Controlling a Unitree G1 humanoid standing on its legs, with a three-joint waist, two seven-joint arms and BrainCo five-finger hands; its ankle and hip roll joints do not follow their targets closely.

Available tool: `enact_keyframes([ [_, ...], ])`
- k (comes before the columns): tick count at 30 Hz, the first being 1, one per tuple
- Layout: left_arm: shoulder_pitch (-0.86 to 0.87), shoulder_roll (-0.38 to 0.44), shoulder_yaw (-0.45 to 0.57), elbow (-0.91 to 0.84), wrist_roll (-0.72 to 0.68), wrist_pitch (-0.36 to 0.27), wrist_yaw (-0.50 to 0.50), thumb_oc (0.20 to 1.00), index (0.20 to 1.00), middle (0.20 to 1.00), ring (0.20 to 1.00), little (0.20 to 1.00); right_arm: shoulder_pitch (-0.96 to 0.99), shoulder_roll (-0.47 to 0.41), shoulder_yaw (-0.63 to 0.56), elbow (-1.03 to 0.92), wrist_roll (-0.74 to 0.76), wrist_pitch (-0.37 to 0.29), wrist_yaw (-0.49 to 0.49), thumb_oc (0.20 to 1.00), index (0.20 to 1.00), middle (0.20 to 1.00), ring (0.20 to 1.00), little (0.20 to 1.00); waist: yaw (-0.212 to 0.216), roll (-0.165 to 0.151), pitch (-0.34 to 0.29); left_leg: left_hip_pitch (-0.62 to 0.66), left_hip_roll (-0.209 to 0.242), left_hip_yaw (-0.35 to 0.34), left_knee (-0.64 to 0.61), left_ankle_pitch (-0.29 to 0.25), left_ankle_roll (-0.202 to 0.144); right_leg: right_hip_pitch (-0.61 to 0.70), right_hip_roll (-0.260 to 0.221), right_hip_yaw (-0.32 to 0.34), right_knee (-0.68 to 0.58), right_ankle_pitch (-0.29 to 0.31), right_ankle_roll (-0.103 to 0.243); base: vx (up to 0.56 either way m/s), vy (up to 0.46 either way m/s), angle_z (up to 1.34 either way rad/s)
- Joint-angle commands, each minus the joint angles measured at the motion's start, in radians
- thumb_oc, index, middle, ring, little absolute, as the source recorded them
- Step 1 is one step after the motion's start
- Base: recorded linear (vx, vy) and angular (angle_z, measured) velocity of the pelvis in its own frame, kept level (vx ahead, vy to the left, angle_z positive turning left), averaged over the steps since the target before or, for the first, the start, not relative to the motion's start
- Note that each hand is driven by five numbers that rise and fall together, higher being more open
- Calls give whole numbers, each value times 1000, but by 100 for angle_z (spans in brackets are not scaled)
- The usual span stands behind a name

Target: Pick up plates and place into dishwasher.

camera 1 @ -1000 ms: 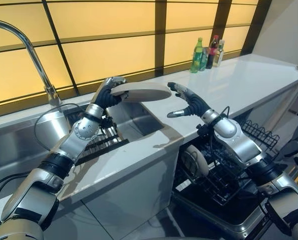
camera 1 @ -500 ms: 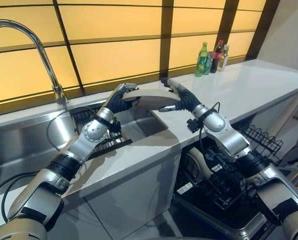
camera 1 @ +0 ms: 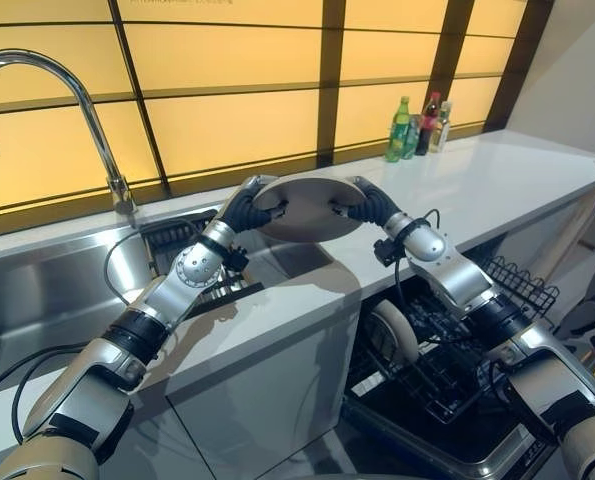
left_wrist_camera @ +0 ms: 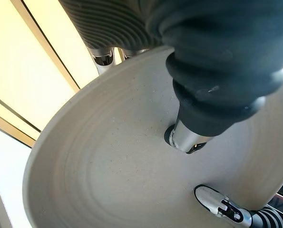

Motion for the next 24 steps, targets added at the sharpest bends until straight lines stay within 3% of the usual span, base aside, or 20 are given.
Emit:
enact_keyframes([
  [1,-155,-42,-8,-28,-43,-60,16,200,200,200,200,200,-153,-15,34,36,-61,-9,7,200,200,200,200,200,35,-6,22,21,-74,-14,8,-122,49,37,-19,-4,9,-89,58,0,0,0],
  [2,-154,-36,-5,-36,-36,-50,20,200,200,200,200,200,-150,-28,34,33,-71,-13,3,200,200,200,200,200,33,-6,23,22,-74,-12,8,-123,49,36,-18,-4,9,-89,59,0,0,0],
  [3,-150,-30,-3,-45,-38,-41,23,429,429,429,429,429,-145,-39,32,29,-76,-19,-2,200,200,200,200,200,32,-6,25,22,-73,-10,8,-123,49,36,-18,-3,9,-88,59,0,0,0],
  [4,-142,-21,5,-58,-39,-22,-5,1000,1000,1000,1000,1000,-133,-54,21,17,-84,-30,-12,200,200,200,200,200,30,-6,27,22,-72,-8,8,-123,49,35,-18,-2,9,-87,60,0,0,0],
  [15,-24,163,153,-70,-47,-53,-23,1000,1000,1000,1000,1000,84,-272,-189,-91,-166,-108,-83,200,200,200,200,200,-11,-6,45,20,-70,23,8,-121,54,17,-11,36,9,-71,68,3,-8,-2],
  [24,44,241,237,-67,-72,-90,-73,1000,1000,1000,1000,1000,239,-402,-378,-92,-212,-120,-170,200,200,200,200,200,-52,-1,71,25,-65,54,8,-127,56,7,-1,72,9,-63,72,-2,-17,-14],
])
